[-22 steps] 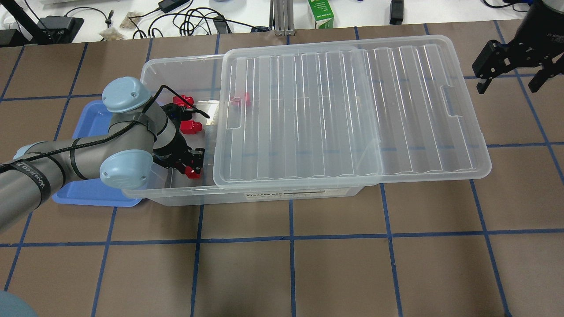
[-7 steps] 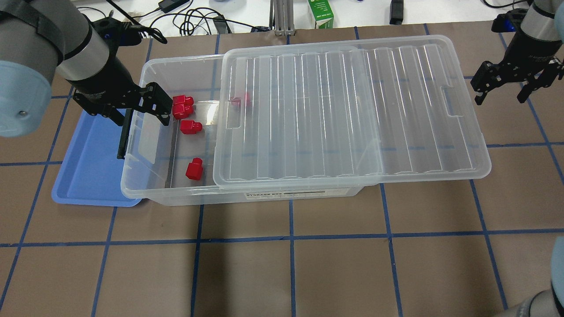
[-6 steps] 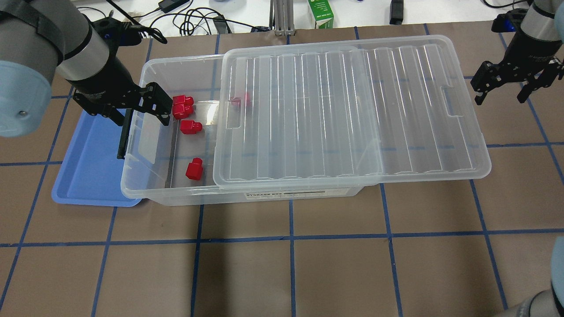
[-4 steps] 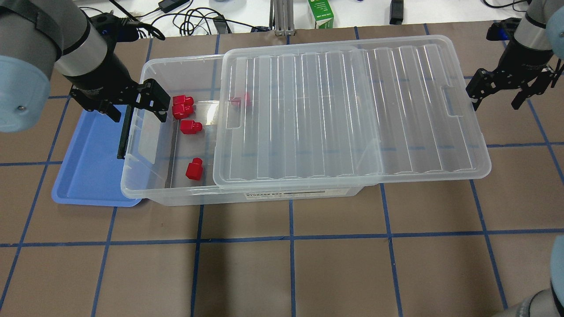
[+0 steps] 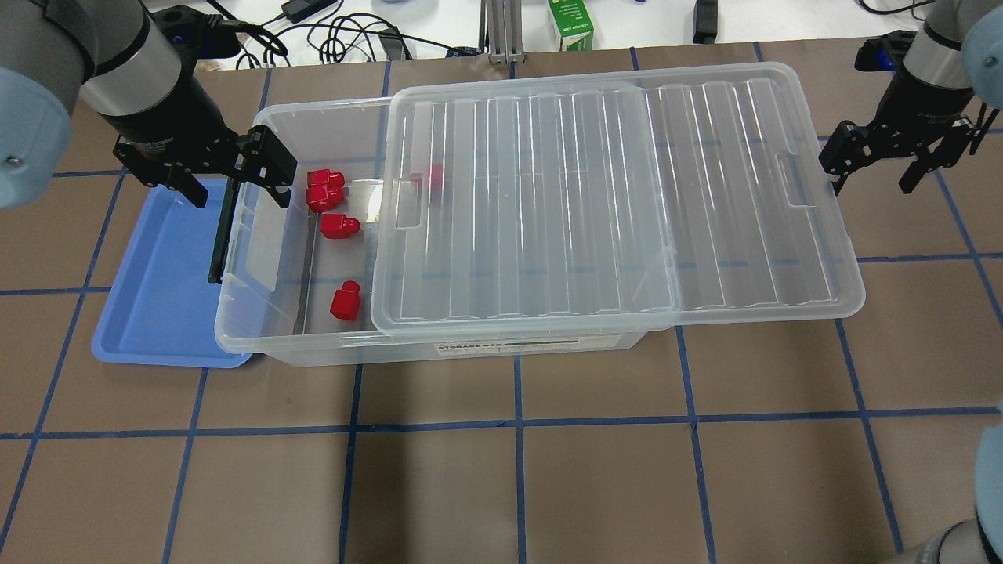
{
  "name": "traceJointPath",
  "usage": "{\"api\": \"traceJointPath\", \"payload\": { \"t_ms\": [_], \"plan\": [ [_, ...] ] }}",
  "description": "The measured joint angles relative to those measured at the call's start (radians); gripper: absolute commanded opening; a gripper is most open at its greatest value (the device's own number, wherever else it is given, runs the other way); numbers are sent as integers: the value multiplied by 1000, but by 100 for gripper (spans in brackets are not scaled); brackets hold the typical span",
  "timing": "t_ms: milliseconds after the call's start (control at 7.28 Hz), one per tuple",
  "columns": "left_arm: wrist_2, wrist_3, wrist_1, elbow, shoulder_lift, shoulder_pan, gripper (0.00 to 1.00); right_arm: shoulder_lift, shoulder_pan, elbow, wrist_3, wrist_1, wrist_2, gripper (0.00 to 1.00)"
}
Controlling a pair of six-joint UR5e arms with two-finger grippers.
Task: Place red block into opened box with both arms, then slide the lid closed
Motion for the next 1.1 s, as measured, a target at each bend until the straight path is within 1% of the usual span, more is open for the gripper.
{"api": "traceJointPath", "payload": {
  "t_ms": [687, 1099],
  "plan": [
    [-1, -2, -1, -2, 2, 0, 100, 0, 66, 0, 11, 0, 44, 100],
    [-1, -2, -1, -3, 3, 0, 100, 1, 112, 0, 34, 0, 48, 100]
  ]
}}
